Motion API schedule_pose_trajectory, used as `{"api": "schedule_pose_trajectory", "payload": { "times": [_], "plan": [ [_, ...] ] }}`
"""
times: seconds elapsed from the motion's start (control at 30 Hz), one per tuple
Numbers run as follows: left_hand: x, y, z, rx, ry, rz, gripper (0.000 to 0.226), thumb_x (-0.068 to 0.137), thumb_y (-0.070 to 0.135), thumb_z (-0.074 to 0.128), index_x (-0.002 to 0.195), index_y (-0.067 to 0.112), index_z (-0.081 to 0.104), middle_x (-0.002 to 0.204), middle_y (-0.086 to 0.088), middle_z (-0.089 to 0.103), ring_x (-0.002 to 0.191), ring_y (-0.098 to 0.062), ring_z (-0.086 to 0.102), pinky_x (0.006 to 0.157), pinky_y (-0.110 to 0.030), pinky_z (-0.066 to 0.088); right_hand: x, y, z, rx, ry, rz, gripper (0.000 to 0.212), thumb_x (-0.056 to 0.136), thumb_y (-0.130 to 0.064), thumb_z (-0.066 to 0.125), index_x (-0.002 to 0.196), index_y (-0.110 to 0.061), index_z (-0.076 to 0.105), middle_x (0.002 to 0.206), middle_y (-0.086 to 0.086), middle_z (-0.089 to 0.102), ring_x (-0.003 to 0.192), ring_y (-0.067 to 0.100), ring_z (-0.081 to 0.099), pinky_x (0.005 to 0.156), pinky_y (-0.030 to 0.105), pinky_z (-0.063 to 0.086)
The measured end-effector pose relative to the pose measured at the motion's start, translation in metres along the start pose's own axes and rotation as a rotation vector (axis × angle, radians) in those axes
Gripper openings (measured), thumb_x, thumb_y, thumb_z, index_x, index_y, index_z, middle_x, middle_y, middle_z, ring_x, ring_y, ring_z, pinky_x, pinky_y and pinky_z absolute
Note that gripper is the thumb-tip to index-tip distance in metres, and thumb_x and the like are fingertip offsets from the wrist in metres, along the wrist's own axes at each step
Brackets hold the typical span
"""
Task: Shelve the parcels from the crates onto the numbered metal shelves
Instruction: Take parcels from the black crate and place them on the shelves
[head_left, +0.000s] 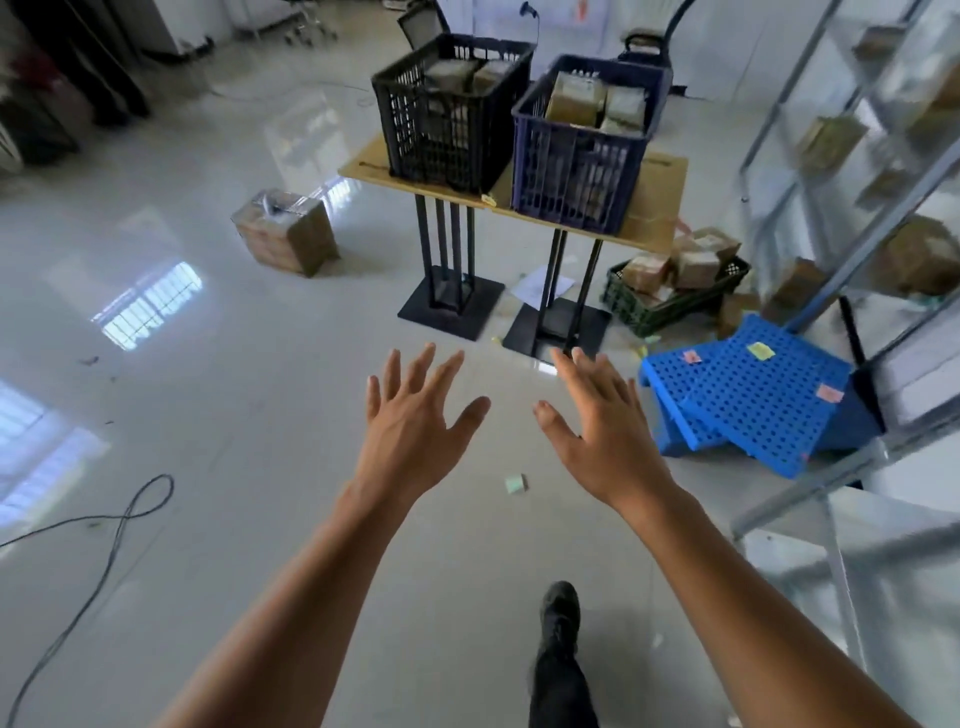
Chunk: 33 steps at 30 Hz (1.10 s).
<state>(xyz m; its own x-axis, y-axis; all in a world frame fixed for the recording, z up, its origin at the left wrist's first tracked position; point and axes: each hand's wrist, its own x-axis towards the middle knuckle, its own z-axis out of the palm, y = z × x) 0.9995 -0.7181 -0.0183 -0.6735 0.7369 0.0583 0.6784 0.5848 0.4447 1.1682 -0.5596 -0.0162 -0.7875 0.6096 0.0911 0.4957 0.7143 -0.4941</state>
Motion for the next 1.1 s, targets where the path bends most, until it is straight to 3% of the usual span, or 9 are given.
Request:
{"api": "schedule_pose_trajectory", "payload": {
  "times": [0.33,0.43,0.63,0.83,1.1],
  "plan": [
    [0.219,0.031,-0.002,0.014,0.057,-0.091,0.073,0.095,0.076,0.024,0.16,0.041,0.023,0.171,0.009,0.017,0.159,-0.022,-0.006,0.128,-0.049,-0.002,0.236,0.065,-0.031,-0.043,-0.059,-0.102,0.078,0.098,-0.071,0.014,0.166,-0.034,0.02,0.173,0.003,0.022,0.162,0.022,0.0,0.13,0.05,0.0],
    [0.267,0.026,-0.004,0.012,0.094,-0.111,0.079,0.091,0.08,0.018,0.159,0.041,0.023,0.17,0.011,0.019,0.159,-0.02,-0.006,0.127,-0.047,-0.002,0.302,0.065,-0.032,-0.009,-0.073,-0.12,0.075,0.098,-0.069,0.018,0.165,-0.035,0.021,0.173,0.001,0.022,0.161,0.02,0.001,0.131,0.051,0.002],
    [0.374,-0.019,-0.005,-0.005,0.155,-0.158,0.078,0.091,0.082,0.016,0.158,0.042,0.023,0.17,0.01,0.021,0.159,-0.02,-0.004,0.128,-0.048,-0.002,0.438,0.044,-0.004,0.078,-0.08,-0.17,0.079,0.095,-0.072,0.017,0.165,-0.035,0.022,0.173,0.001,0.022,0.162,0.019,0.001,0.131,0.052,0.005],
    [0.511,-0.077,-0.024,-0.064,0.155,-0.129,0.075,0.093,0.077,0.023,0.158,0.04,0.027,0.17,0.008,0.022,0.159,-0.025,0.0,0.128,-0.05,0.002,0.575,0.017,0.02,0.088,-0.069,-0.137,0.074,0.099,-0.069,0.023,0.165,-0.035,0.021,0.173,-0.001,0.021,0.161,0.019,0.003,0.128,0.058,0.019],
    [0.685,-0.11,-0.061,-0.104,0.144,-0.034,0.072,0.096,0.07,0.033,0.16,0.035,0.029,0.17,0.007,0.021,0.159,-0.025,0.002,0.129,-0.047,0.007,0.725,-0.004,0.019,0.072,0.013,-0.111,0.077,0.098,-0.071,0.025,0.165,-0.033,0.022,0.172,0.001,0.024,0.161,0.018,0.006,0.128,0.047,0.018]
  ]
}}
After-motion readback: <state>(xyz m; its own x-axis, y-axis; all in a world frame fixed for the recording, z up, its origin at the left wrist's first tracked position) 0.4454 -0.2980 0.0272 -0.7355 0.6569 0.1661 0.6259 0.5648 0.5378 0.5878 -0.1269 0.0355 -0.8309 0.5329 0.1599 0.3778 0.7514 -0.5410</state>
